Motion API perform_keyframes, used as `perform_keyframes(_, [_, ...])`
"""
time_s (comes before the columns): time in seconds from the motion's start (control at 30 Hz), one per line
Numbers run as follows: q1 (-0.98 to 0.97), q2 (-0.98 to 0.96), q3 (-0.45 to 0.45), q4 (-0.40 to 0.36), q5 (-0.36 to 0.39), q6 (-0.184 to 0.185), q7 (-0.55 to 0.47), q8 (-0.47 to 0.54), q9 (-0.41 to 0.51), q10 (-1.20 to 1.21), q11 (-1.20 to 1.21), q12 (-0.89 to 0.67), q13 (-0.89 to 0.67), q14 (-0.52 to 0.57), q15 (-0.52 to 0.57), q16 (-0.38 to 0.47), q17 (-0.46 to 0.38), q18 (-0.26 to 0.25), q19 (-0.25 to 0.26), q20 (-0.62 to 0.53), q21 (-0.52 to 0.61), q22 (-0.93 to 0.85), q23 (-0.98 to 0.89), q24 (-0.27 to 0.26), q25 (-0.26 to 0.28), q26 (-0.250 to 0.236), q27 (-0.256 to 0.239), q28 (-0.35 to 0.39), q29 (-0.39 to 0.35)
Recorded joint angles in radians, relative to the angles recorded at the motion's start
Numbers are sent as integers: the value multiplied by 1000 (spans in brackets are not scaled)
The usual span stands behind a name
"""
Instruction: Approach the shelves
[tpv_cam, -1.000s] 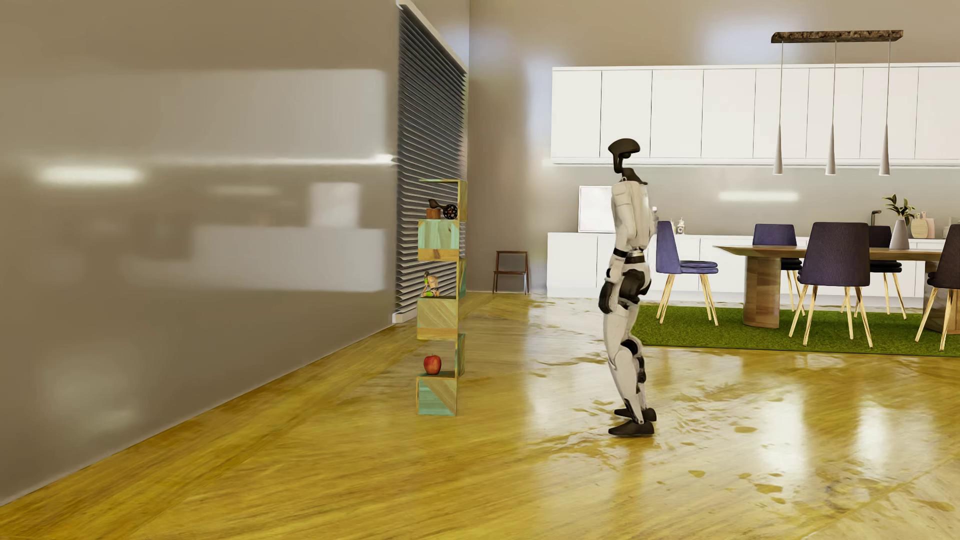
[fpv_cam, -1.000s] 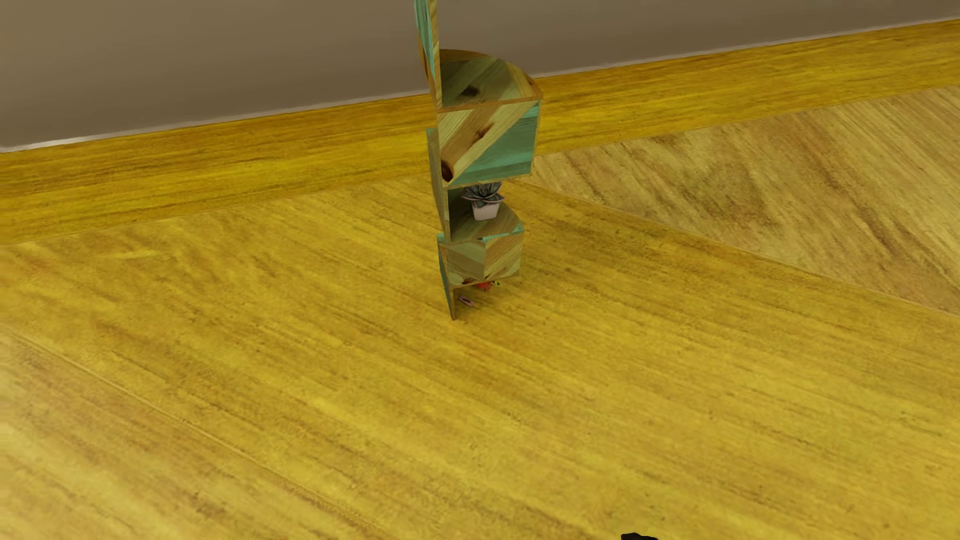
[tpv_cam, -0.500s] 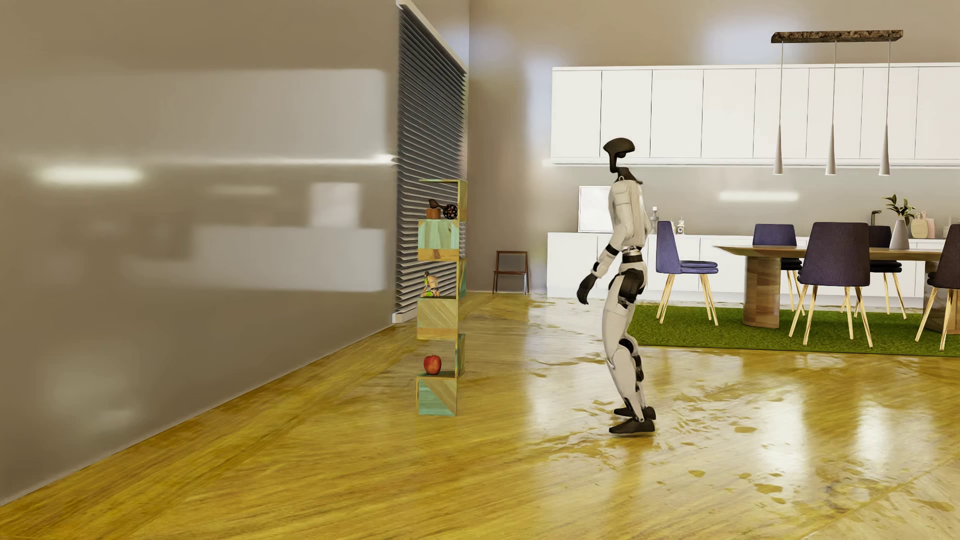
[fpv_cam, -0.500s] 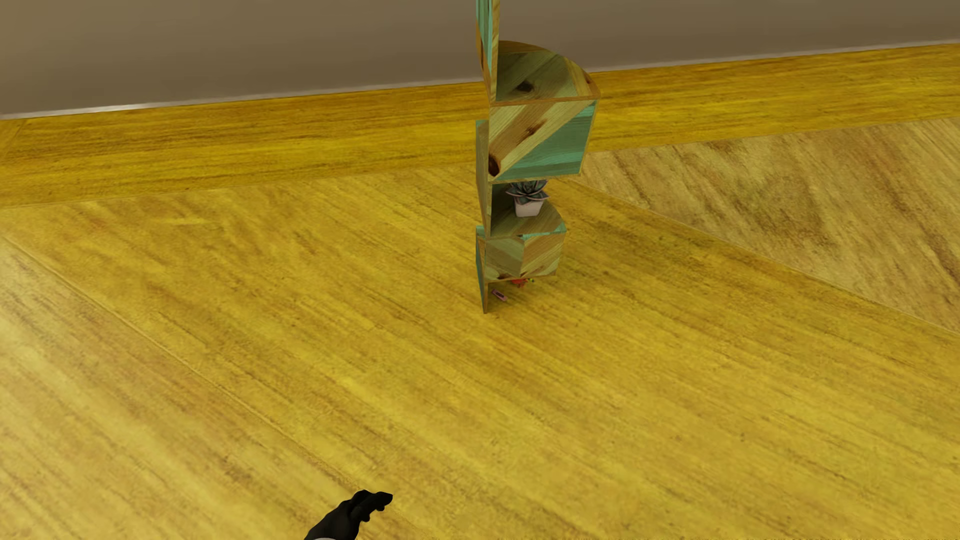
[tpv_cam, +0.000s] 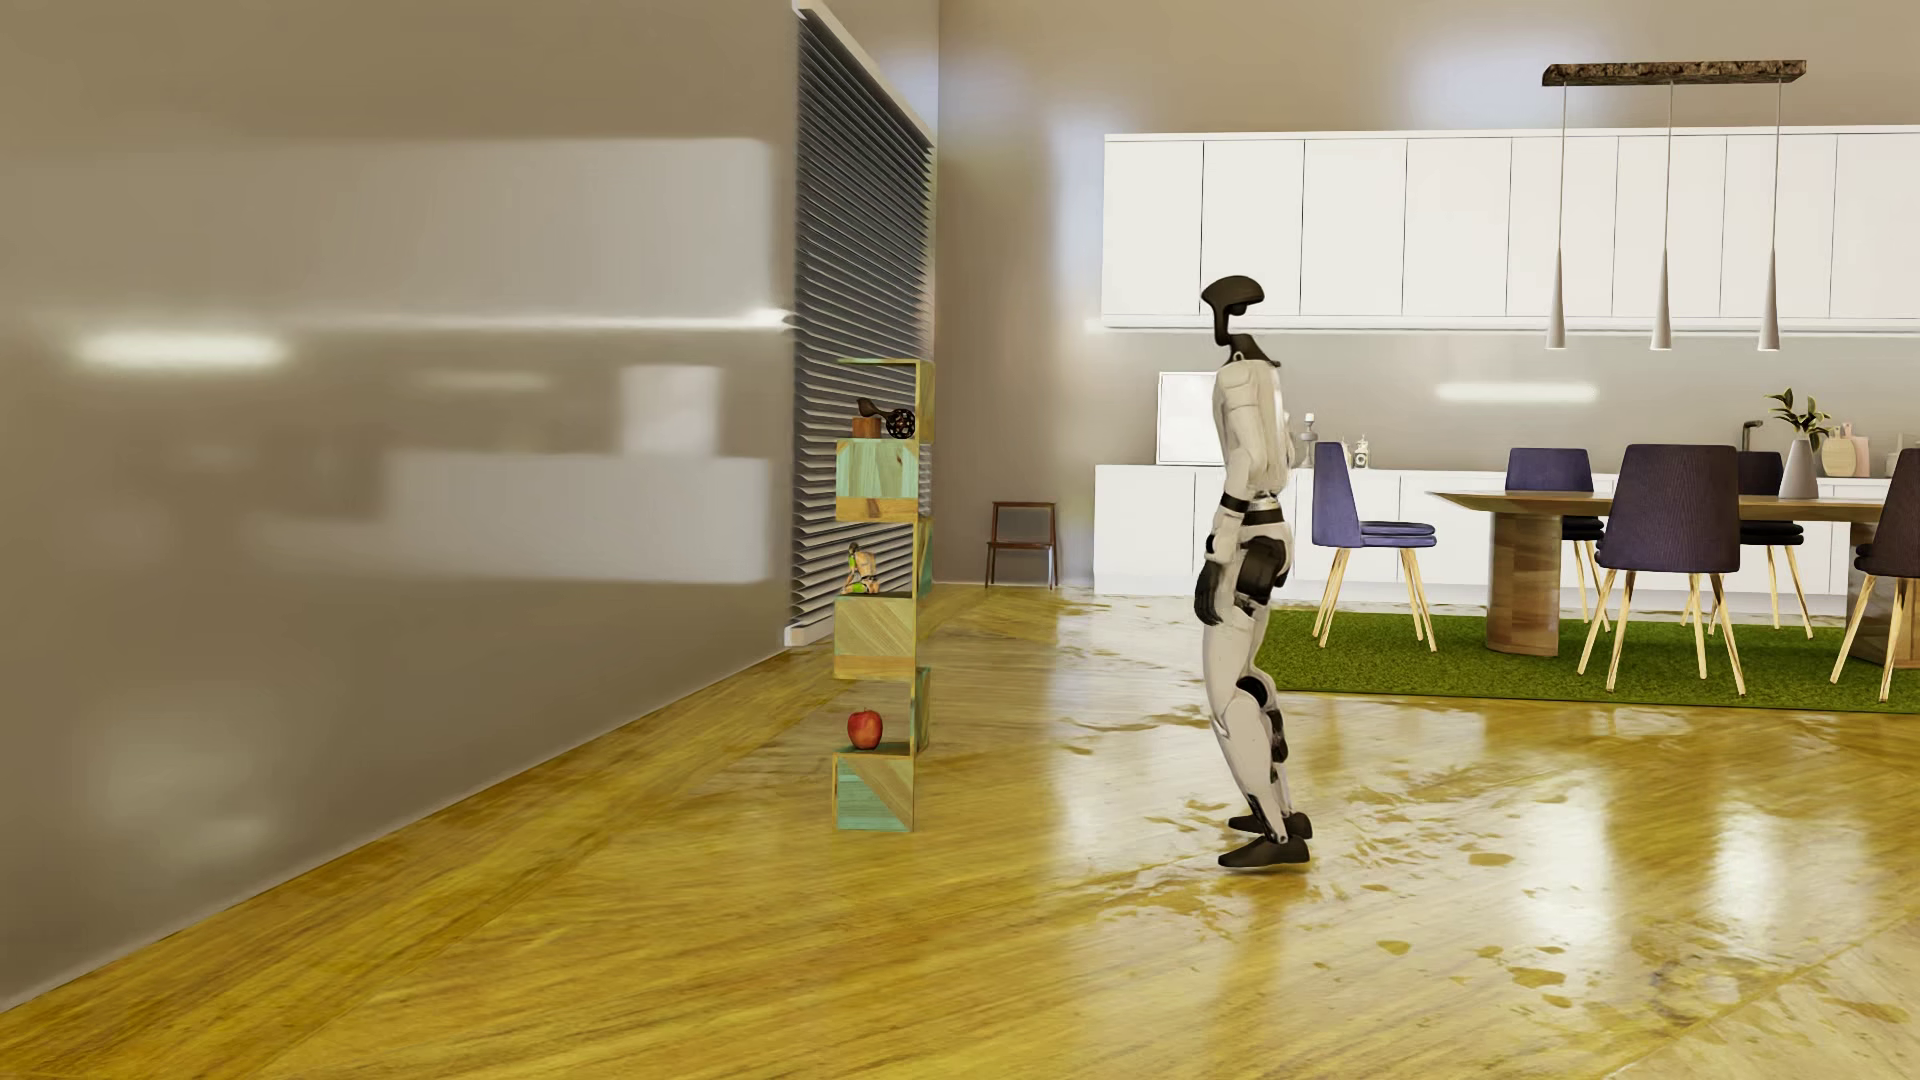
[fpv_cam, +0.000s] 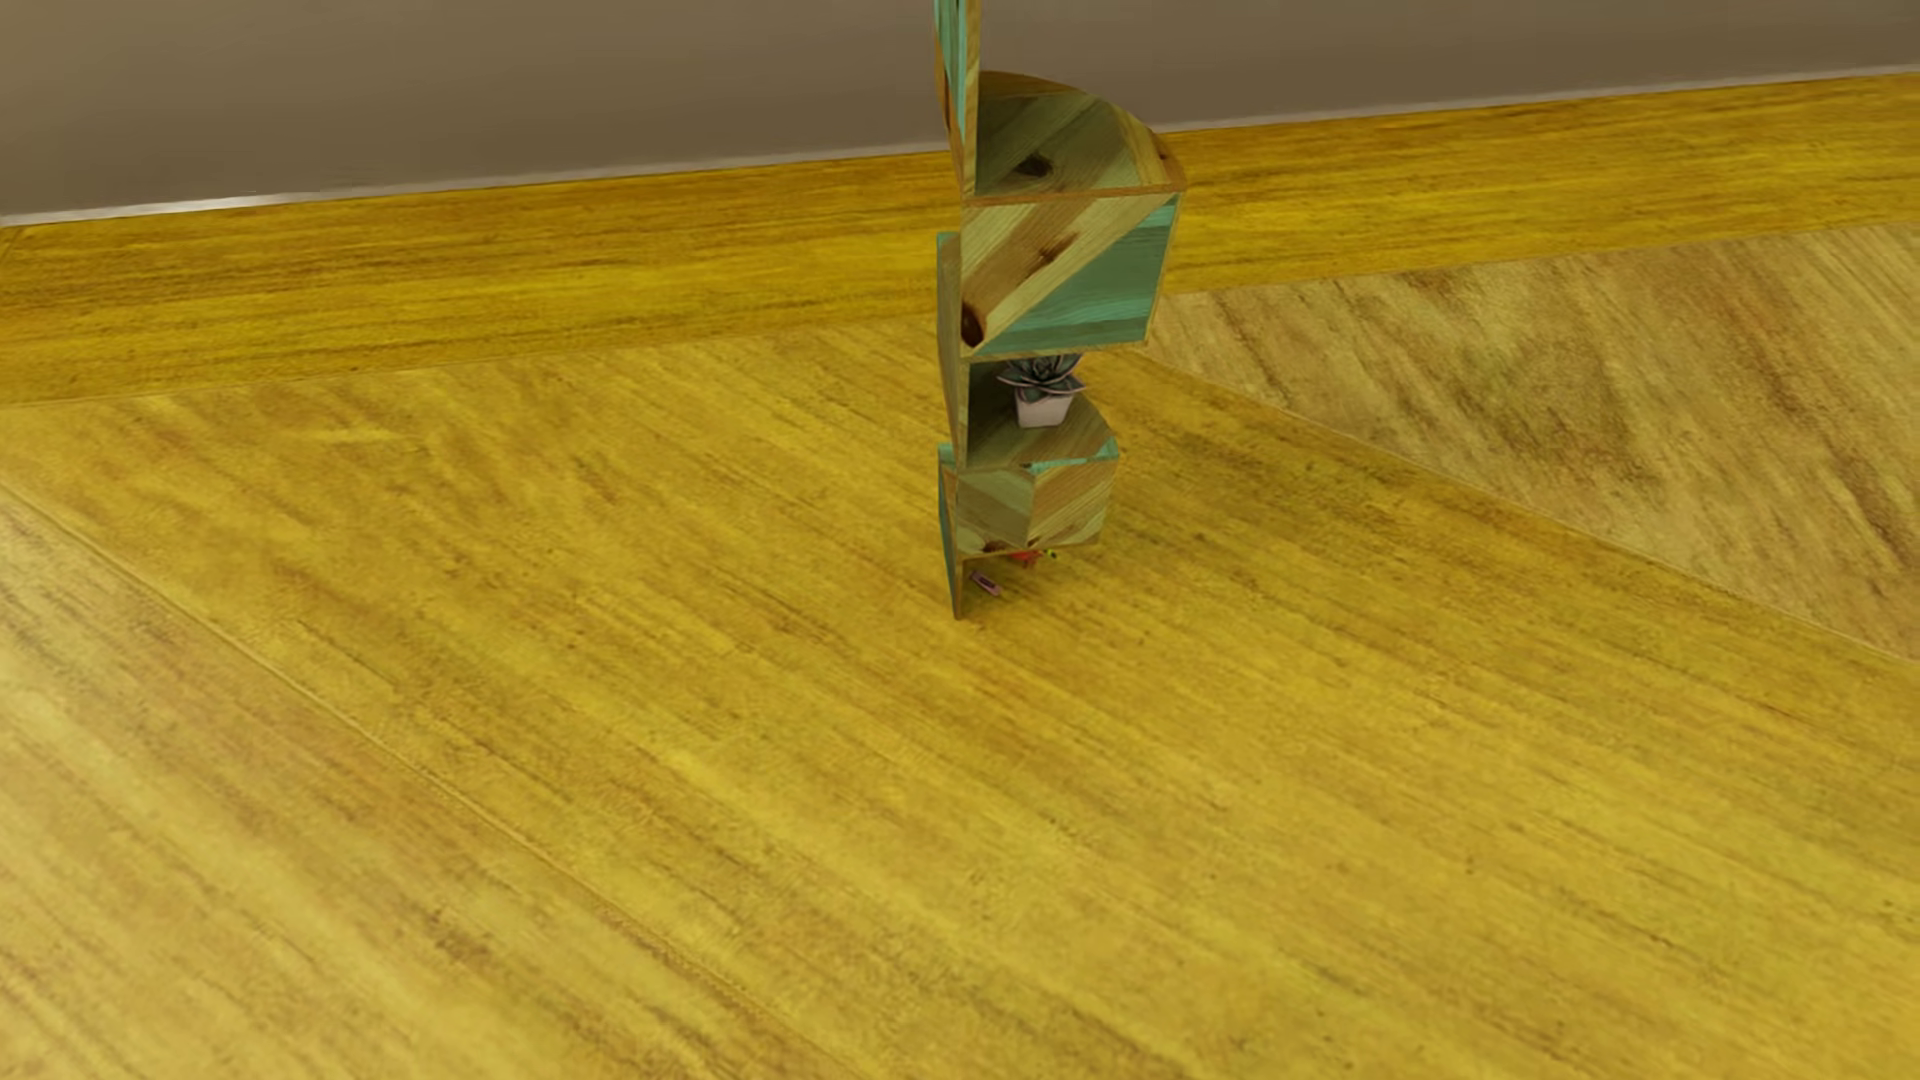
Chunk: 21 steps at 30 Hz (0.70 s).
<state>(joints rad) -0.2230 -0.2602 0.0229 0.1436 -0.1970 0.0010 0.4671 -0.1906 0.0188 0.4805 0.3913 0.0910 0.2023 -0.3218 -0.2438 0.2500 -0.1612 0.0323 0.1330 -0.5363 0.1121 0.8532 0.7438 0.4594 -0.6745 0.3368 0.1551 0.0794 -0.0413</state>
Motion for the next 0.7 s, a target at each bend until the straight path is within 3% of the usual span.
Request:
perform_keyframes(0.07, [10,6,-3,0,1,0,0,-1,-2,-4,5,-43,-60,-5,-9,-20,22,0,-3,-1,-8,-6,51,-2,0,10,39,31,-6])
perform_keyframes(0.13, [17,10,-5,1,1,-1,-2,-2,-1,-4,11,-102,-101,-1,-7,-46,40,-2,-6,-11,1,-3,69,-1,-16,21,45,24,-3])
perform_keyframes(0.27, [22,19,-11,1,2,-3,-7,-14,-2,-10,8,-154,-107,4,-6,-69,51,-4,-14,6,34,-114,-26,7,-8,-34,-46,59,-6])
perform_keyframes(0.33, [29,28,-15,-3,0,-5,-9,-20,-4,-18,0,-149,-93,4,-10,-72,60,-4,-16,17,25,-175,-77,11,16,-63,-65,85,-21])
perform_keyframes(0.47, [38,44,-20,-9,-2,-8,-15,-29,-6,-29,-15,-131,-82,14,-4,-82,74,-4,-18,19,2,-185,-70,16,23,-48,-28,73,-23])
perform_keyframes(0.7, [42,56,-24,-16,-9,-12,-25,-41,-8,-31,-19,-69,-64,17,-3,-65,70,0,-18,-4,-81,-17,42,-2,5,24,45,19,-48])
